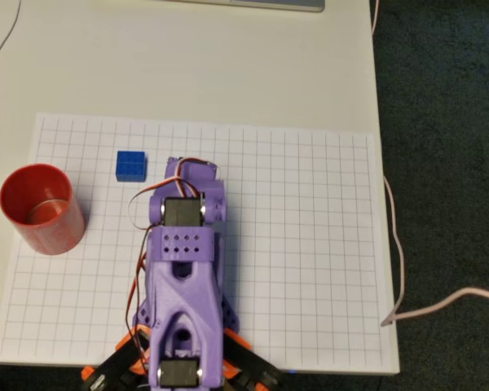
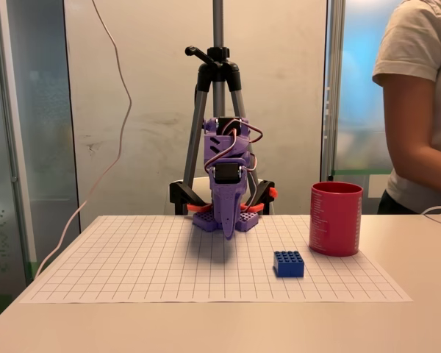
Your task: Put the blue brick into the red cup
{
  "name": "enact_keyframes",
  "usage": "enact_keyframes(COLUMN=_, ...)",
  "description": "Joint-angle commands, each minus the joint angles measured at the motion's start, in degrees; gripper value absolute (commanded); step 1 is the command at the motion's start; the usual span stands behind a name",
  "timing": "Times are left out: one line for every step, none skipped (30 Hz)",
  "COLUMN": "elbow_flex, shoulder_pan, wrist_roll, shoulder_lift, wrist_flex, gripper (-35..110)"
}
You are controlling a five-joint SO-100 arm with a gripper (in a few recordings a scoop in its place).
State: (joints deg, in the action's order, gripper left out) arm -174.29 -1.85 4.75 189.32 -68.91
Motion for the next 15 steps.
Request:
enact_keyframes(elbow_flex=0.88, shoulder_pan=1.23, wrist_roll=1.85, shoulder_lift=-0.18, wrist_flex=-0.18, gripper=0)
enact_keyframes(elbow_flex=0.88, shoulder_pan=1.41, wrist_roll=2.02, shoulder_lift=-0.18, wrist_flex=-0.18, gripper=0)
enact_keyframes(elbow_flex=0.88, shoulder_pan=1.49, wrist_roll=2.02, shoulder_lift=-0.18, wrist_flex=-0.18, gripper=0)
enact_keyframes(elbow_flex=0.88, shoulder_pan=1.49, wrist_roll=1.85, shoulder_lift=-0.18, wrist_flex=-0.18, gripper=0)
enact_keyframes(elbow_flex=0.88, shoulder_pan=1.49, wrist_roll=1.85, shoulder_lift=-0.18, wrist_flex=-0.18, gripper=0)
enact_keyframes(elbow_flex=0.88, shoulder_pan=1.41, wrist_roll=1.85, shoulder_lift=-0.18, wrist_flex=-0.18, gripper=0)
enact_keyframes(elbow_flex=0.88, shoulder_pan=1.32, wrist_roll=1.67, shoulder_lift=-0.18, wrist_flex=-0.18, gripper=0)
enact_keyframes(elbow_flex=0.88, shoulder_pan=1.14, wrist_roll=1.49, shoulder_lift=-0.18, wrist_flex=-0.18, gripper=0)
enact_keyframes(elbow_flex=0.88, shoulder_pan=0.97, wrist_roll=1.41, shoulder_lift=-0.18, wrist_flex=-0.18, gripper=0)
enact_keyframes(elbow_flex=0.88, shoulder_pan=0.88, wrist_roll=1.41, shoulder_lift=-0.18, wrist_flex=-0.18, gripper=0)
enact_keyframes(elbow_flex=0.88, shoulder_pan=0.88, wrist_roll=1.41, shoulder_lift=-0.18, wrist_flex=-0.18, gripper=0)
enact_keyframes(elbow_flex=0.88, shoulder_pan=0.88, wrist_roll=1.49, shoulder_lift=-0.18, wrist_flex=-0.18, gripper=0)
enact_keyframes(elbow_flex=0.88, shoulder_pan=0.88, wrist_roll=1.49, shoulder_lift=-0.18, wrist_flex=-0.18, gripper=0)
enact_keyframes(elbow_flex=0.88, shoulder_pan=0.88, wrist_roll=1.41, shoulder_lift=-0.18, wrist_flex=-0.18, gripper=0)
enact_keyframes(elbow_flex=0.88, shoulder_pan=0.70, wrist_roll=1.32, shoulder_lift=-0.18, wrist_flex=-0.18, gripper=0)
